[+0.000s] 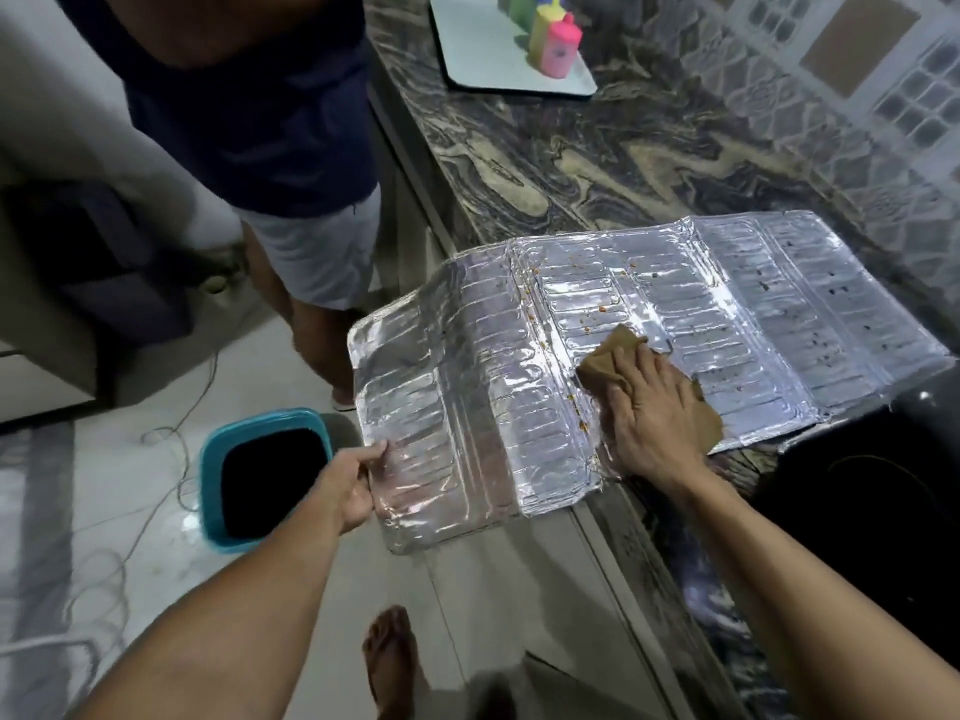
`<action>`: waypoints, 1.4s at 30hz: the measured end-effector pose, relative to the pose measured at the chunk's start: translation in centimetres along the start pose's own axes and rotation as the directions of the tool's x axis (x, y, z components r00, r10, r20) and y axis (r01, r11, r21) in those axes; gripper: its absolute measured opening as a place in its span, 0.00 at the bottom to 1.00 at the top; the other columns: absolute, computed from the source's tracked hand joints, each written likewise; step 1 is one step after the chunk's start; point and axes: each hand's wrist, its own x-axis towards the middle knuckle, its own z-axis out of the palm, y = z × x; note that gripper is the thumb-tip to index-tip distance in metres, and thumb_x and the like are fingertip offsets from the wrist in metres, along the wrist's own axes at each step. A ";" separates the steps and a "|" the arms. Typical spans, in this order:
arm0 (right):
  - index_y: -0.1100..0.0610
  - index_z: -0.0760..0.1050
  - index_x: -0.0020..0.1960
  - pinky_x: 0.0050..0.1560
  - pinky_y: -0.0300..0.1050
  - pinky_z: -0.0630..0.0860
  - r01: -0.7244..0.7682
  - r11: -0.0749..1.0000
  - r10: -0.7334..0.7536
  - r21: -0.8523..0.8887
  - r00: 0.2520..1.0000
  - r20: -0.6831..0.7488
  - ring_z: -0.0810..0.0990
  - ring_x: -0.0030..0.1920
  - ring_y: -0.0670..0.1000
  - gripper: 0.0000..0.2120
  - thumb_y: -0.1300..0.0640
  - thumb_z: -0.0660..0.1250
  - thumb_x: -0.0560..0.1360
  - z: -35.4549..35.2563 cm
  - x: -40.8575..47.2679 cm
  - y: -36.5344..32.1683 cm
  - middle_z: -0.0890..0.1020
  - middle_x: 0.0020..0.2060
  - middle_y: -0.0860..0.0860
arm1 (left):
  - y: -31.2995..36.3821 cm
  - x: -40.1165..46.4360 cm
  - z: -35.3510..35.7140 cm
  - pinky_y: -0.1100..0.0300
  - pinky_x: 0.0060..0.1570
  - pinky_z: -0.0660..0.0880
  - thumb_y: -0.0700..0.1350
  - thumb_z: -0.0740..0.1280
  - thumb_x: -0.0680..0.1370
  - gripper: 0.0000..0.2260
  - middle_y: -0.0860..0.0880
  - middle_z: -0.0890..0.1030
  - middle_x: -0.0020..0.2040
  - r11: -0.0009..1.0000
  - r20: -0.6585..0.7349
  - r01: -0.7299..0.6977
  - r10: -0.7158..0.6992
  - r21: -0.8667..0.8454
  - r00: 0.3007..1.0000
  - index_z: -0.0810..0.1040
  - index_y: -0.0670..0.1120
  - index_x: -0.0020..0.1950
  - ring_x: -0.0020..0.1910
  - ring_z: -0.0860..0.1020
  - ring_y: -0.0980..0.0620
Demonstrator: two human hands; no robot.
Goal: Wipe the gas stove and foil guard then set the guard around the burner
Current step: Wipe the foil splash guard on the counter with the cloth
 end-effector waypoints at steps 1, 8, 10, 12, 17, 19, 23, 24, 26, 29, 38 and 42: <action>0.51 0.60 0.77 0.75 0.56 0.49 0.005 1.000 -0.005 -0.001 1.000 -0.026 0.55 0.77 0.56 0.30 0.44 0.45 0.77 -0.1 -0.1 -0.2 0.58 0.77 0.54 | 0.7 -1.0 -0.7 0.39 0.50 0.76 0.38 0.61 0.80 0.08 0.40 0.84 0.43 1.000 0.004 -0.015 0.015 -0.006 1.000 0.80 0.40 0.46 0.41 0.84 0.41; 0.57 0.68 0.70 0.71 0.56 0.53 0.022 0.994 -0.016 0.106 0.998 -0.058 0.64 0.69 0.61 0.19 0.54 0.56 0.81 -1.7 -1.1 -3.0 0.70 0.69 0.59 | 2.4 -7.8 -1.7 0.49 0.41 0.79 0.42 0.62 0.79 0.08 0.42 0.85 0.36 0.989 0.022 -0.147 0.147 -0.003 0.989 0.79 0.39 0.49 0.33 0.84 0.44; 0.56 0.67 0.71 0.72 0.59 0.51 0.072 0.993 -0.070 0.094 0.997 -0.025 0.62 0.72 0.60 0.20 0.51 0.53 0.81 -1.4 -1.5 -4.3 0.68 0.71 0.58 | 2.4 -9.0 -1.7 0.46 0.48 0.79 0.47 0.63 0.78 0.14 0.39 0.85 0.45 0.986 0.037 -0.164 0.164 -0.010 0.986 0.79 0.37 0.54 0.42 0.85 0.41; 0.54 0.64 0.73 0.73 0.59 0.48 0.126 0.986 -0.130 0.107 0.991 0.031 0.59 0.74 0.58 0.22 0.49 0.49 0.82 -1.2 -2.1 -5.7 0.66 0.73 0.57 | 2.4 -9.5 -2.1 0.43 0.58 0.75 0.49 0.63 0.79 0.19 0.38 0.82 0.56 0.983 0.019 -0.186 0.186 -0.004 0.982 0.77 0.37 0.62 0.54 0.81 0.39; 0.50 0.65 0.71 0.75 0.62 0.48 0.238 0.963 -0.249 0.127 0.965 0.079 0.57 0.75 0.56 0.18 0.53 0.51 0.83 -1.0 -2.3 -5.8 0.65 0.74 0.54 | 3.0 -11.5 -2.6 0.42 0.58 0.74 0.48 0.62 0.80 0.16 0.38 0.80 0.57 0.963 0.004 -0.262 0.262 0.070 0.965 0.78 0.38 0.60 0.56 0.78 0.38; 0.50 0.67 0.68 0.74 0.62 0.51 0.224 0.966 -0.233 0.129 0.971 0.058 0.61 0.73 0.56 0.17 0.55 0.52 0.81 -1.5 -1.6 -4.2 0.69 0.71 0.54 | 3.2 -11.8 -2.8 0.42 0.56 0.76 0.44 0.63 0.80 0.13 0.37 0.81 0.56 0.949 -0.004 -0.281 0.284 0.145 0.959 0.77 0.37 0.60 0.52 0.81 0.38; 0.55 0.69 0.62 0.69 0.63 0.60 0.069 0.987 -0.079 0.143 0.994 0.070 0.71 0.64 0.60 0.13 0.59 0.54 0.80 -3.0 -0.7 -2.9 0.76 0.60 0.58 | 3.0 -11.9 -1.3 0.38 0.62 0.72 0.38 0.66 0.78 0.14 0.34 0.79 0.59 0.902 -0.006 -0.312 0.328 0.298 0.945 0.75 0.33 0.62 0.59 0.77 0.36; 0.56 0.69 0.62 0.68 0.62 0.62 0.028 0.988 -0.042 0.154 0.995 0.087 0.71 0.63 0.61 0.13 0.59 0.54 0.80 -3.1 -0.8 -3.3 0.76 0.60 0.60 | 3.0 -11.6 -1.1 0.37 0.62 0.72 0.38 0.67 0.78 0.14 0.35 0.80 0.59 0.893 -0.011 -0.322 0.342 0.313 0.939 0.75 0.33 0.62 0.60 0.77 0.35; 0.57 0.70 0.63 0.67 0.60 0.63 0.032 0.985 -0.047 0.168 0.995 0.086 0.71 0.63 0.62 0.14 0.58 0.54 0.80 -3.0 -1.5 -4.7 0.75 0.61 0.61 | 3.1 -11.1 -0.7 0.36 0.61 0.72 0.38 0.68 0.77 0.14 0.35 0.80 0.58 0.885 -0.016 -0.329 0.353 0.330 0.935 0.76 0.34 0.61 0.60 0.77 0.35; 0.57 0.69 0.65 0.66 0.57 0.61 0.150 0.970 -0.164 0.191 0.985 0.059 0.71 0.63 0.60 0.15 0.53 0.52 0.82 -2.1 -3.6 -7.5 0.75 0.62 0.59 | 3.2 -11.6 -0.3 0.37 0.62 0.72 0.37 0.67 0.78 0.13 0.35 0.81 0.57 0.890 0.004 -0.333 0.349 0.313 0.937 0.76 0.34 0.61 0.59 0.78 0.35; 0.55 0.70 0.64 0.65 0.54 0.64 0.527 0.835 -0.549 0.161 0.816 0.178 0.72 0.62 0.59 0.19 0.49 0.56 0.77 -0.2 -7.1 -12.9 0.76 0.61 0.55 | 3.5 -13.1 0.7 0.49 0.44 0.80 0.40 0.61 0.81 0.10 0.41 0.84 0.43 0.902 0.062 -0.371 0.367 0.222 0.928 0.76 0.37 0.59 0.41 0.83 0.43; 0.57 0.71 0.61 0.59 0.49 0.66 0.447 0.893 -0.449 0.045 0.893 0.043 0.74 0.58 0.58 0.16 0.58 0.60 0.73 -0.3 -5.4 -9.7 0.79 0.57 0.54 | 3.1 -13.4 0.6 0.46 0.51 0.77 0.43 0.63 0.81 0.14 0.39 0.82 0.51 0.919 0.066 -0.355 0.349 0.170 0.935 0.75 0.36 0.62 0.48 0.81 0.40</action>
